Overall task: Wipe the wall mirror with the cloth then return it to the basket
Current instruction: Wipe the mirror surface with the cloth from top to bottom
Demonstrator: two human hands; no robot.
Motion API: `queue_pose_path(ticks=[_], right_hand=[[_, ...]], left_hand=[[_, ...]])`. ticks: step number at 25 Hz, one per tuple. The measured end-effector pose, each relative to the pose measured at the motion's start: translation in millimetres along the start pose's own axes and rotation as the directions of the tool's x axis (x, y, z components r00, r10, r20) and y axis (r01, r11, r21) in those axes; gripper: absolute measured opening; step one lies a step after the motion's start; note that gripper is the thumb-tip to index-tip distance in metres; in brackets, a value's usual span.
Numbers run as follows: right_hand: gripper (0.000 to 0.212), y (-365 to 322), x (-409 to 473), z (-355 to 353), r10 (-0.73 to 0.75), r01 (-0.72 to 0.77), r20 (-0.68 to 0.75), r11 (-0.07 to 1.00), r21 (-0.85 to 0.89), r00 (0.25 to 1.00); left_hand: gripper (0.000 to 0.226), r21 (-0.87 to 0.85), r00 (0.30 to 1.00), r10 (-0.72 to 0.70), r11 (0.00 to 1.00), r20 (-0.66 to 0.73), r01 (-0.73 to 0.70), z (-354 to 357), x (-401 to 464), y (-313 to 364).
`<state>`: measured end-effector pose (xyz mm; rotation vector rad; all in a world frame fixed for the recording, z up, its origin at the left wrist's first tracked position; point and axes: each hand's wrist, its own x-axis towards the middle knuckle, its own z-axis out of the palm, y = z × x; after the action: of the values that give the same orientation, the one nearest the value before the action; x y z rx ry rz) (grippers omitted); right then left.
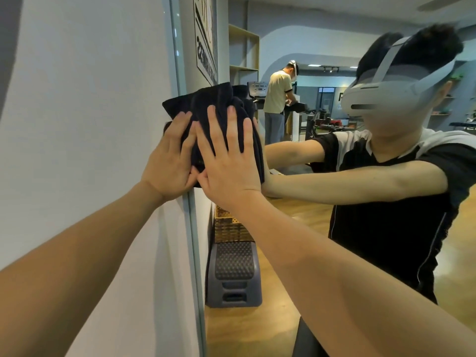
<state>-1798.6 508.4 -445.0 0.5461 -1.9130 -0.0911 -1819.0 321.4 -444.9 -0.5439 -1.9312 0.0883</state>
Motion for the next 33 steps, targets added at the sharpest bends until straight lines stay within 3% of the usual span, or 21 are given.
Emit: queue_pose_path(ticks=[7, 11, 15, 20, 23, 26, 30, 33], right_hand=[[0.078, 6, -89, 5, -0.060, 0.061, 0.042, 0.998, -0.020, 0.997], [0.080, 41, -189, -1, -0.090, 0.091, 0.024, 0.994, -0.052, 0.996], [0.085, 123, -271, -47, -0.122, 0.132, 0.078, 0.979, -0.155, 0.990], [0.063, 224, -254, -125, -0.021, 0.017, -0.015, 0.975, -0.221, 1.000], [0.063, 244, -184, -149, 0.034, -0.053, -0.092, 0.974, -0.219, 0.995], [0.069, 219, -118, -144, 0.092, -0.118, -0.136, 0.974, -0.196, 0.986], [0.075, 164, -83, -115, 0.096, -0.110, -0.111, 0.986, -0.127, 0.989], [0.075, 135, -105, -93, 0.025, -0.028, -0.054, 0.998, -0.062, 0.998]], left_hand=[[0.078, -0.020, 0.988, -0.030, 0.999, 0.149, 0.033, 14, -64, 68], [0.081, -0.135, 0.971, 0.099, 0.988, 0.218, -0.070, 32, -102, 146], [0.077, -0.296, 0.934, 0.328, 0.914, 0.138, -0.278, 37, -83, 234], [0.079, -0.334, 0.938, 0.342, 0.880, -0.049, -0.338, 8, 30, 325], [0.089, -0.283, 0.956, 0.269, 0.914, -0.114, -0.291, -23, 102, 305], [0.087, -0.200, 0.944, 0.280, 0.929, -0.172, -0.312, -35, 137, 241], [0.089, -0.157, 0.959, 0.228, 0.954, -0.167, -0.254, -26, 112, 173], [0.085, -0.187, 0.980, 0.152, 0.967, -0.131, -0.175, -9, 60, 169]])
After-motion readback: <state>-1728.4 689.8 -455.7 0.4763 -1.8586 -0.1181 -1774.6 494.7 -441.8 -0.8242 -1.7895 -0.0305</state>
